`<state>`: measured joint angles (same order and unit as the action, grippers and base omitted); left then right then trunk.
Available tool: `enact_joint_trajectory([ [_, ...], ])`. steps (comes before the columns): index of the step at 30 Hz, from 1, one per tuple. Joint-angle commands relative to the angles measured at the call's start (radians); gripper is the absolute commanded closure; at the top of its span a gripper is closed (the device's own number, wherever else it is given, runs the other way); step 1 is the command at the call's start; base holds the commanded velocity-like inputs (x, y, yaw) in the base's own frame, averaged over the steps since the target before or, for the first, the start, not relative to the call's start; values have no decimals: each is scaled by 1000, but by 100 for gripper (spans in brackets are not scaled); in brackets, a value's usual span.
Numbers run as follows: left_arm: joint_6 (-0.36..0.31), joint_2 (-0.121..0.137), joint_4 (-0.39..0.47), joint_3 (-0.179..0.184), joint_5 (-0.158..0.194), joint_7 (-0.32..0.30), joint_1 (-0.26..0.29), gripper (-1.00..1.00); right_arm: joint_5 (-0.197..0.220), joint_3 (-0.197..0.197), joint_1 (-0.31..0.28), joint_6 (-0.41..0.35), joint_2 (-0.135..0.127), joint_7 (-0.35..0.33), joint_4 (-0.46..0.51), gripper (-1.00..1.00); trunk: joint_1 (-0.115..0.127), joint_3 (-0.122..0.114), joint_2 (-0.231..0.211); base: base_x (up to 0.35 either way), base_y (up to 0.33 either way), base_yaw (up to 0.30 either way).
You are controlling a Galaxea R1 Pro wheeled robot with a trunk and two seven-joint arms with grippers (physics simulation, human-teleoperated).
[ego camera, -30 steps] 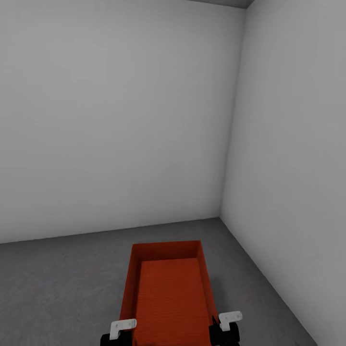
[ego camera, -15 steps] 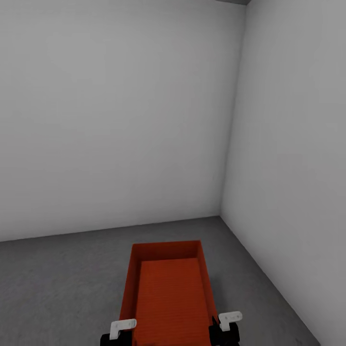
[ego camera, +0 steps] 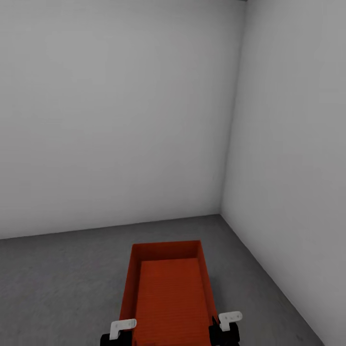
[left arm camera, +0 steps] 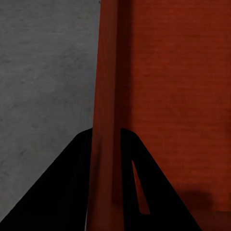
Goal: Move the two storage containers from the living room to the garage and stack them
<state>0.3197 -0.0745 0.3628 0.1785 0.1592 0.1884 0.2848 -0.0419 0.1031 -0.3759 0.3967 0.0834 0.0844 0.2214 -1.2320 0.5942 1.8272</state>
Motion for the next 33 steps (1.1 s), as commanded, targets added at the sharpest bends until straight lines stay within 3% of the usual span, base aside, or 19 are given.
enact_joint_trajectory([
  [1, 7, 12, -1, 12, 17, 16, 0, 100, -3, 4, -1, 2, -1, 14, -1, 100, -4, 4, 8, 0, 0, 0],
  [25, 7, 12, -1, 12, 17, 16, 0, 100, -3, 4, -1, 2, -1, 12, -2, 100, -96, 79, 176, 0, 0, 0],
  [33, 7, 12, -1, 12, 17, 16, 0, 100, -3, 4, -1, 2, -1, 12, -2, 100, -96, 79, 176, 0, 0, 0],
])
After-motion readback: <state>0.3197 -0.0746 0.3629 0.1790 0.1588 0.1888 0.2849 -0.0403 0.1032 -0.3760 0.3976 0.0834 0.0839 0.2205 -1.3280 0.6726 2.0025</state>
